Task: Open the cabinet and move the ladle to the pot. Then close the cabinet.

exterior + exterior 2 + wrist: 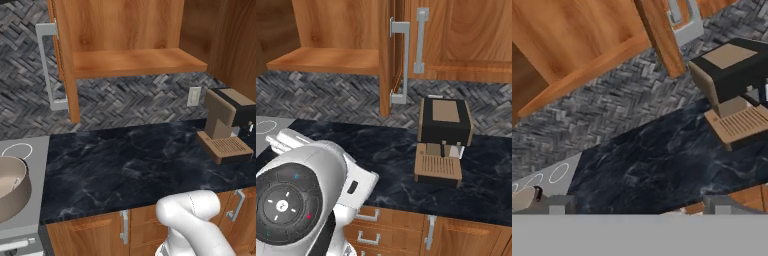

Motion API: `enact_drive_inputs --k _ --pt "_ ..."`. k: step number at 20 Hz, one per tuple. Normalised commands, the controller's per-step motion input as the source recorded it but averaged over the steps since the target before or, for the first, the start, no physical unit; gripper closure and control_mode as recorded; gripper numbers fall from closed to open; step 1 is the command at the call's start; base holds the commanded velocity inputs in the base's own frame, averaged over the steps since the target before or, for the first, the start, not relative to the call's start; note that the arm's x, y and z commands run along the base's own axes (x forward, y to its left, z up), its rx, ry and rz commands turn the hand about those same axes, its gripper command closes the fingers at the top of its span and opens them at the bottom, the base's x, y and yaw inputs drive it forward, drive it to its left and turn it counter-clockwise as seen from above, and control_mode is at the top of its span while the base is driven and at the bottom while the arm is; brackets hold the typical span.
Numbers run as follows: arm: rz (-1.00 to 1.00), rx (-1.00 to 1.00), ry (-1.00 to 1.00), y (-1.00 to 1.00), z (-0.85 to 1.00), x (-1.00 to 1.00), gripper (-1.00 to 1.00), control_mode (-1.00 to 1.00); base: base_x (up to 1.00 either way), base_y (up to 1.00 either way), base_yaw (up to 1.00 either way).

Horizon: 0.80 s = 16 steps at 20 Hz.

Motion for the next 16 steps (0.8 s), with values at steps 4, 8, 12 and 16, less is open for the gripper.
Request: enact_drive_inputs --k 4,8,12,16 --pt "0.00 0.20 -0.12 -0.55 0.00 0.48 -1.00 -1.00 0.00 0.00 0.00" --pt "0.00 0.29 -0.01 -0.45 0.00 0.69 -1.00 -1.00 0.00 0.00 0.00" --pt "0.00 0.35 -0.01 -0.44 0.00 0.58 -1.00 -1.00 0.00 0.00 0.00" --pt "0.00 0.34 -0.04 -0.47 0.00 0.37 -1.00 -1.00 0.00 0.00 0.00"
